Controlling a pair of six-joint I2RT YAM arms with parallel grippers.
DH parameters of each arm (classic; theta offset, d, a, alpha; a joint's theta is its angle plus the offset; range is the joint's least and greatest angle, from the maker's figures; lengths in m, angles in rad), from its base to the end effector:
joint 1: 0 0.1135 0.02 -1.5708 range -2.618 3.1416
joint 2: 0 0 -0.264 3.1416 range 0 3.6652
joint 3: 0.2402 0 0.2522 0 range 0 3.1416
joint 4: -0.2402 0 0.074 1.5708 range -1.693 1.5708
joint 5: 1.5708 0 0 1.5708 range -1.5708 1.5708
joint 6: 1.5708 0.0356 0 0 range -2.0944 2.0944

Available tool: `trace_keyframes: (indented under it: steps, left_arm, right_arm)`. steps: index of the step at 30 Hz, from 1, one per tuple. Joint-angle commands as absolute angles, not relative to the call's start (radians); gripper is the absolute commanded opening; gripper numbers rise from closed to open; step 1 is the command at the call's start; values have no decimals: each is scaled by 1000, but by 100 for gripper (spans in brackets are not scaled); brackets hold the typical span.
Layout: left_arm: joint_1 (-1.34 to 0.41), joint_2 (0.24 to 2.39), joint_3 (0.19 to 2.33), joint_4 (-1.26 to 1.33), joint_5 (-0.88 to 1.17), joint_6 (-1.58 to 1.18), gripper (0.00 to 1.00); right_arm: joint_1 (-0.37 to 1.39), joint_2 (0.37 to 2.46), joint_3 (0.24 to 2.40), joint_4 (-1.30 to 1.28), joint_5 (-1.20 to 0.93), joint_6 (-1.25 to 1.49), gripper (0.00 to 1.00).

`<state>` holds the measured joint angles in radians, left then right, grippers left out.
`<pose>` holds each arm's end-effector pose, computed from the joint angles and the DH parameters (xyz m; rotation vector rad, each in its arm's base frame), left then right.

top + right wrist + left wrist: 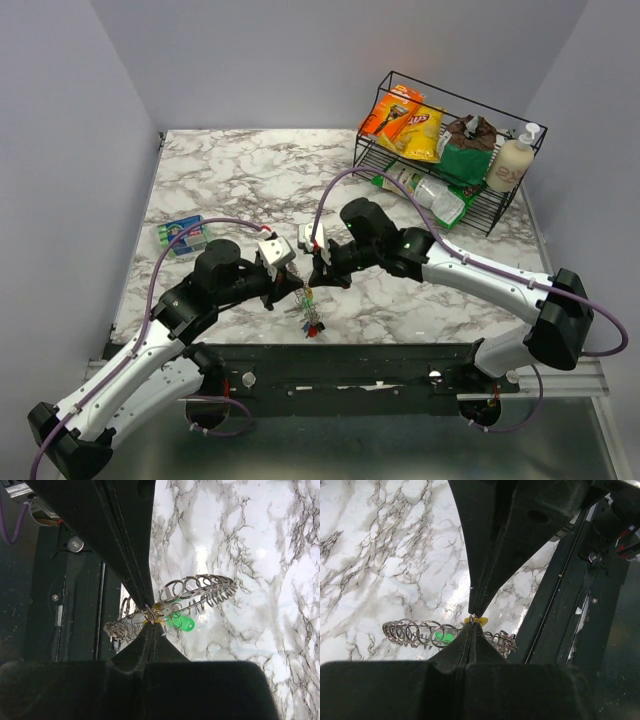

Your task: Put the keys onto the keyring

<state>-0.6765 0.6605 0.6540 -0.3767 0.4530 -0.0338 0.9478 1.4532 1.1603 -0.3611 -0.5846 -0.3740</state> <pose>0.1113 -0.1093 0.2942 0.9270 1.7995 -0.9017 0.1726 0.2739 0.2993 -1.6393 1.5659 0.9603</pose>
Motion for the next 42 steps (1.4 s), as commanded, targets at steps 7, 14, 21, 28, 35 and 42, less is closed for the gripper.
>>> trace_keyframes:
  steps: [7,14,21,28,35,42]
  left_arm:
    - [-684,606,655,-293,439,-75,0]
    - [-689,618,658,-264,425,-97,0]
    - [-698,633,658,-215,388,-107,0]
    - [-712,663,637,-111,431,-127,0]
    - [-719,634,594,50,530,-141,0]
    - [-723,641,555,195,621,-152,0]
  right_arm:
    - [945,1444,1129,-315,-594,-351,4]
    - [945,1376,1074,-265,-588,-348,32]
    - [945,1226,976,-203,-476,-338,60]
    - [905,1011,812,68,-421,-247,85]
    - [861,992,818,123,-626,-201,80]
    - [850,969,815,147,-715,-193,68]
